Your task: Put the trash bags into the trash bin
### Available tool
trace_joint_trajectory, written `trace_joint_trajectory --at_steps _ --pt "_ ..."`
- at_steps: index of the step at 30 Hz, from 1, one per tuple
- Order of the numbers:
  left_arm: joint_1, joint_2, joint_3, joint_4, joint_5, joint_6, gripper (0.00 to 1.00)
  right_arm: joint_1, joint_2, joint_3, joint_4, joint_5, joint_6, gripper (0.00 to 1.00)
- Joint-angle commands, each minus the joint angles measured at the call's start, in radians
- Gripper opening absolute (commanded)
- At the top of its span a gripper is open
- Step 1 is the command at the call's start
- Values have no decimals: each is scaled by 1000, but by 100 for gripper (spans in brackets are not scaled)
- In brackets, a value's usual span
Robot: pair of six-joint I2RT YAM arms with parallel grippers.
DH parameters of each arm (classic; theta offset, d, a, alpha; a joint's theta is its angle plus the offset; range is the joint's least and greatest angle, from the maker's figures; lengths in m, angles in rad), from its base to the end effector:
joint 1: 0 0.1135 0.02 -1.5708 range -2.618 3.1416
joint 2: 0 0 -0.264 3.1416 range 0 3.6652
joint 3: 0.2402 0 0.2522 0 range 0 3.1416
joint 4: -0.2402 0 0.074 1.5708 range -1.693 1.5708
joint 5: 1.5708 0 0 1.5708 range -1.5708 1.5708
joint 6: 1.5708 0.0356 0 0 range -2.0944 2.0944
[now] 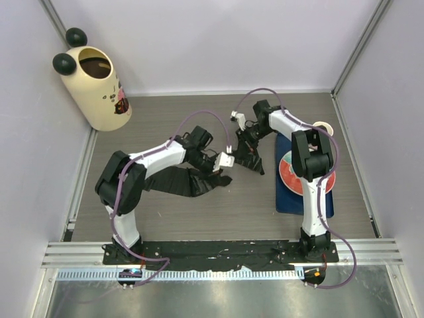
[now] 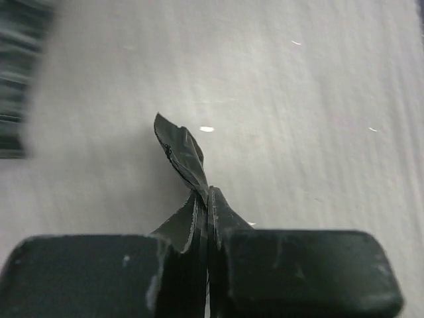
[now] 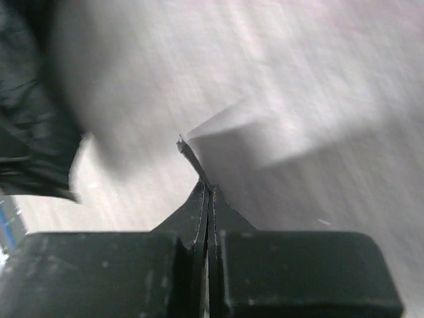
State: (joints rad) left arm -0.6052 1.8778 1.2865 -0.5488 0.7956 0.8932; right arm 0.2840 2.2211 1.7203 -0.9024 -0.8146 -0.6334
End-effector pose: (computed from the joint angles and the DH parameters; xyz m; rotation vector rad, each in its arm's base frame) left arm 0.2963 -0.2359 0.1885 1.8358 1.6426 -0.9431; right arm 0.4151 0.1481 0.1616 -1.2533 2.3222 1.0819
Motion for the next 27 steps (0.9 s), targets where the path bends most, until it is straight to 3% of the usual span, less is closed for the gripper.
trace_joint_trajectory --at_steps 1,5,8,13,16,17,18,24,26,27 --pt "-18 -62 -69 -160 -59 105 0 -63 5 39 140 114 112 1" --pt "-10 -57 -44 -172 -91 78 0 -62 3 35 132 85 104 1" --pt "34 -63 -15 -142 -98 6 0 -54 -21 76 34 45 9 1" --pt "128 -68 43 -91 -123 -95 0 -43 -78 65 -75 142 -43 1" --pt "156 -81 33 -36 -165 -109 0 -42 -129 -5 -32 251 -32 18" --pt "160 -88 30 -14 -168 -114 0 -43 -138 -25 -21 273 -13 37" --pt "160 -91 28 -8 -173 -120 0 -42 -144 -31 -4 328 6 44" --pt "162 -117 -13 116 -272 -229 3 -40 -182 -82 53 505 69 50" --pt "162 -117 -3 136 -295 -273 16 -42 -184 -76 59 557 75 53" --pt "162 -115 10 138 -314 -298 22 -40 -186 -65 57 557 81 59"
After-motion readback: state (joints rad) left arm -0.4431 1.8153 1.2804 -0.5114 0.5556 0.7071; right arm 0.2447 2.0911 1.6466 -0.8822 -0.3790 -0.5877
